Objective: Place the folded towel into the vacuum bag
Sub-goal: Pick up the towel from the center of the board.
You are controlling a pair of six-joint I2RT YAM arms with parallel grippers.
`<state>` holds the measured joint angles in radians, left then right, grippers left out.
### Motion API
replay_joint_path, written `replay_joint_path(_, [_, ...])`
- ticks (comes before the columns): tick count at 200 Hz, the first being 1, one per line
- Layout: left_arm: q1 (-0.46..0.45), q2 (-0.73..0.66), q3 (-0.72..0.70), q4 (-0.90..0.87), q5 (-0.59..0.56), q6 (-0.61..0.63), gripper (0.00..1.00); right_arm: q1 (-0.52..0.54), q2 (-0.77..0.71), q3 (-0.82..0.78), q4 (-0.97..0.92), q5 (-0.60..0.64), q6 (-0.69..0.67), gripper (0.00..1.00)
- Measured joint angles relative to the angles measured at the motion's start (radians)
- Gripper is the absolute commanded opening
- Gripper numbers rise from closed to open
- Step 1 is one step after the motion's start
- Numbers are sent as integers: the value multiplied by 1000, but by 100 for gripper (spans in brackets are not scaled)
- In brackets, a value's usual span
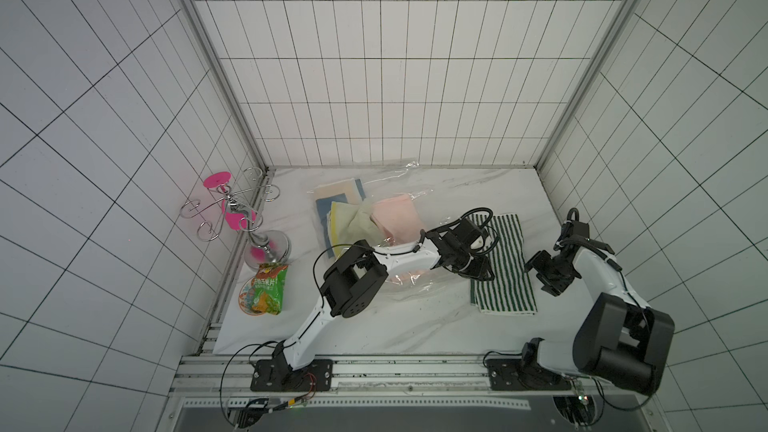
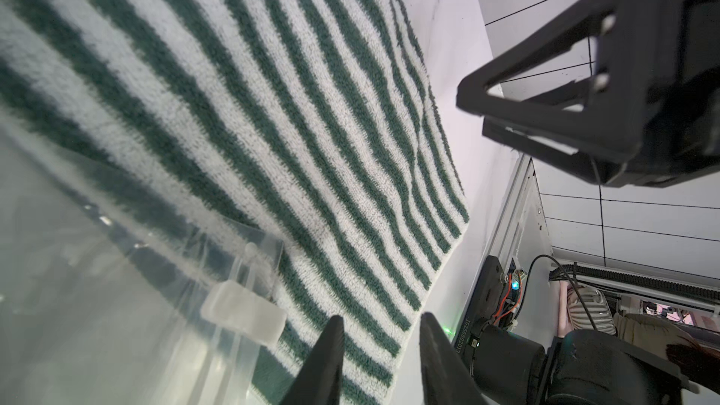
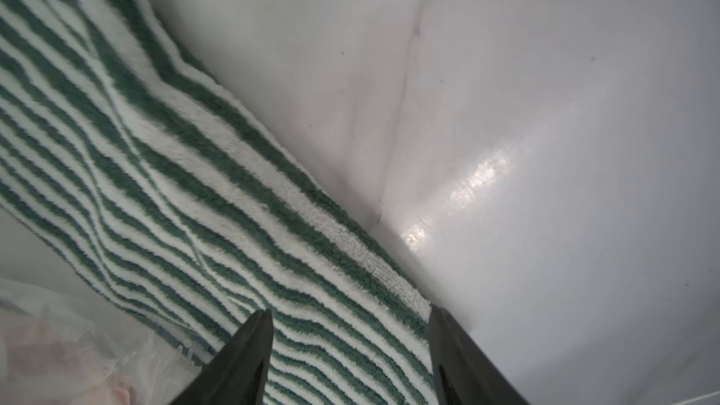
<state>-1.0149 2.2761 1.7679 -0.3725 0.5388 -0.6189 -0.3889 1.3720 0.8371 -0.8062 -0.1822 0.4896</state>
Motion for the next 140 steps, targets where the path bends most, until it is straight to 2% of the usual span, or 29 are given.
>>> replay_joint_path(12, [0, 3, 0, -1, 0, -1, 35, -7, 45, -5, 8, -13, 4, 60])
replay_joint_path(31, [0, 7, -2, 0, -2, -2, 35, -9, 87, -6, 34, -34, 7, 49])
replay_joint_path(55, [-2, 26, -13, 8, -9, -2, 34, 6, 85, -10, 59, -39, 0, 18])
replay_joint_path(76, [-3, 59, -19, 10, -14, -3, 34, 25, 44, -34, 62, -31, -10, 1])
replay_joint_path(96, [-4, 77, -18, 26, -7, -5, 34, 99, -34, -31, 32, 30, -10, 0])
replay_joint_path(121, [-5, 81, -11, 24, -11, -5, 34, 287, -97, 43, -53, 147, -5, 0])
replay_joint_path(140, [-5, 84, -8, 25, -11, -9, 33, 387, -113, 108, -89, 207, -1, 0])
